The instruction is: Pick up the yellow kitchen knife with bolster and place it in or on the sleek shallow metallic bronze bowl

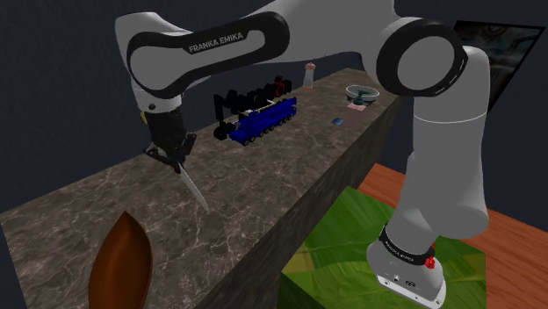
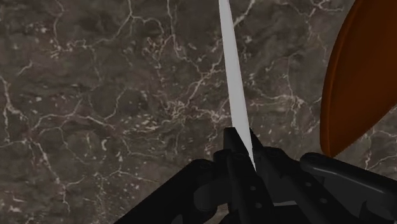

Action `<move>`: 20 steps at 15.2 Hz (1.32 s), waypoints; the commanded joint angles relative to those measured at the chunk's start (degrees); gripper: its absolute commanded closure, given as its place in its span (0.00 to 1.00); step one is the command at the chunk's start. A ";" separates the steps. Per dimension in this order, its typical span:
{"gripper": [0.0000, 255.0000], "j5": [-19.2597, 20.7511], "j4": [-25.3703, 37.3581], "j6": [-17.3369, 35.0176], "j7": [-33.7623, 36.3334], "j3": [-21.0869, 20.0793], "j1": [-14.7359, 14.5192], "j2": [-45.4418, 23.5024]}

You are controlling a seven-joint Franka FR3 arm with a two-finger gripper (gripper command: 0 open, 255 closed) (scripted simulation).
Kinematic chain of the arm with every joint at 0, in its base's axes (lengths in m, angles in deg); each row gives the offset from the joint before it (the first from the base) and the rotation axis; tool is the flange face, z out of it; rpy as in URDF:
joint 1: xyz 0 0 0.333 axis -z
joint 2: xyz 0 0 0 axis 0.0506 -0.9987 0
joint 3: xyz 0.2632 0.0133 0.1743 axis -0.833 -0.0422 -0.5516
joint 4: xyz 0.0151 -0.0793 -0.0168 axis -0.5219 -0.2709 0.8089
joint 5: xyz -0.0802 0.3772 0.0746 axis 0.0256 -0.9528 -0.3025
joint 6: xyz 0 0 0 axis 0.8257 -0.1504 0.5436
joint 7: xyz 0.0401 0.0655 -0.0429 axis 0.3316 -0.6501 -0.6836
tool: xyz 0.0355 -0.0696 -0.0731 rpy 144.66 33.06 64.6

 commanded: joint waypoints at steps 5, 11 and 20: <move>1.00 0.85 4.50 -0.99 7.33 -2.17 -5.16 -3.07; 1.00 2.28 13.23 -3.47 14.37 -3.80 -10.90 -8.92; 1.00 3.85 21.85 -4.35 19.87 -4.56 -16.36 -16.32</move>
